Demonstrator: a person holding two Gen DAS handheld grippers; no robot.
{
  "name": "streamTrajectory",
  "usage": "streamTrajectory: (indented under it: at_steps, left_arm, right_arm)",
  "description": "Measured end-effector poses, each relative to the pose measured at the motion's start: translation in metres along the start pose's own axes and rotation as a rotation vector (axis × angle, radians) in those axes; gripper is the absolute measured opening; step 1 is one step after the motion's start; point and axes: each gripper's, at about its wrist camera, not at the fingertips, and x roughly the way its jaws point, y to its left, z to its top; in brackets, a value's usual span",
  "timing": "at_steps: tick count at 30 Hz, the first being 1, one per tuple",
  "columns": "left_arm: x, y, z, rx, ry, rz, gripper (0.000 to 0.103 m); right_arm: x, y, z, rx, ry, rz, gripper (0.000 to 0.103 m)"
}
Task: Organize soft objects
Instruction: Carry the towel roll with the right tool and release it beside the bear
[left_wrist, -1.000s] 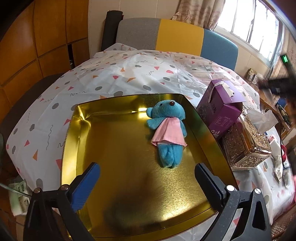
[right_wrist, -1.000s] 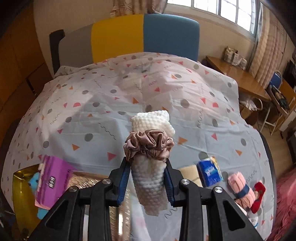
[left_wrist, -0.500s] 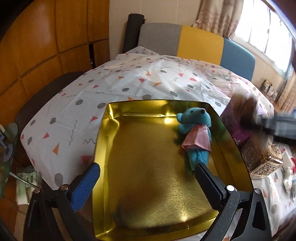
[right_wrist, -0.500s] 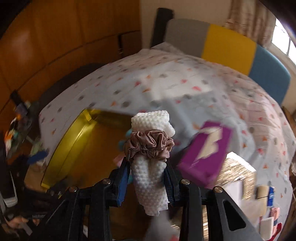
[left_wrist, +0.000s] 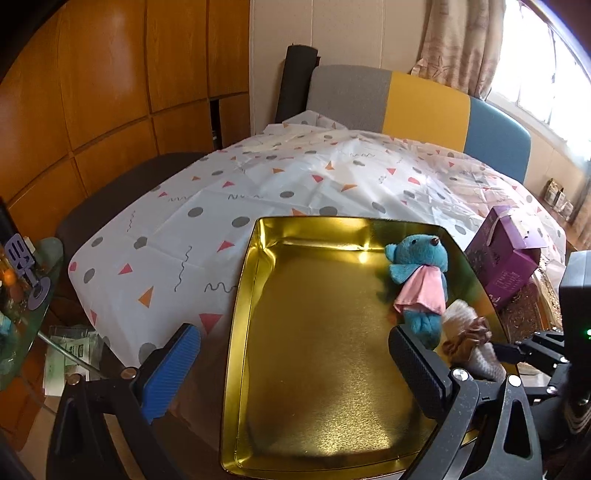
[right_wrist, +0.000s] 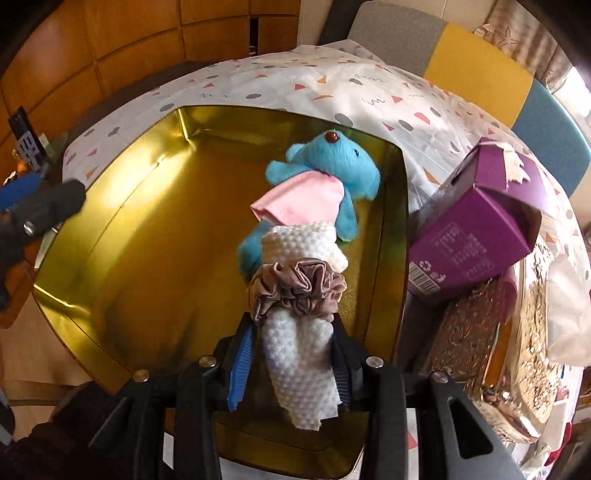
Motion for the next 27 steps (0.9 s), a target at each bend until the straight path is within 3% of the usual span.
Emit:
streamTrajectory:
  at_steps: [3, 7, 18, 27]
  left_arm:
    - [-0.004, -0.004, 0.000, 0.019, -0.007, 0.009, 0.103]
    - [-0.003, -0.009, -0.001, 0.033, 0.004, 0.007, 0.103]
    - [-0.001, -0.021, -0.007, 0.045, 0.047, -0.034, 0.103]
    - [-0.004, -0.030, -0.008, 0.065, 0.048, -0.059, 0.103]
  right_arm:
    - [-0.002, 0.000, -0.003, -0.001, -0.025, 0.000, 0.046]
    - [-0.011, -0.010, -0.007, 0.009, -0.070, 0.002, 0.066]
    - [-0.053, -0.027, -0.019, 0.057, -0.186, -0.033, 0.068]
    - [-0.091, -0.076, -0.045, 0.159, -0.255, -0.088, 0.068]
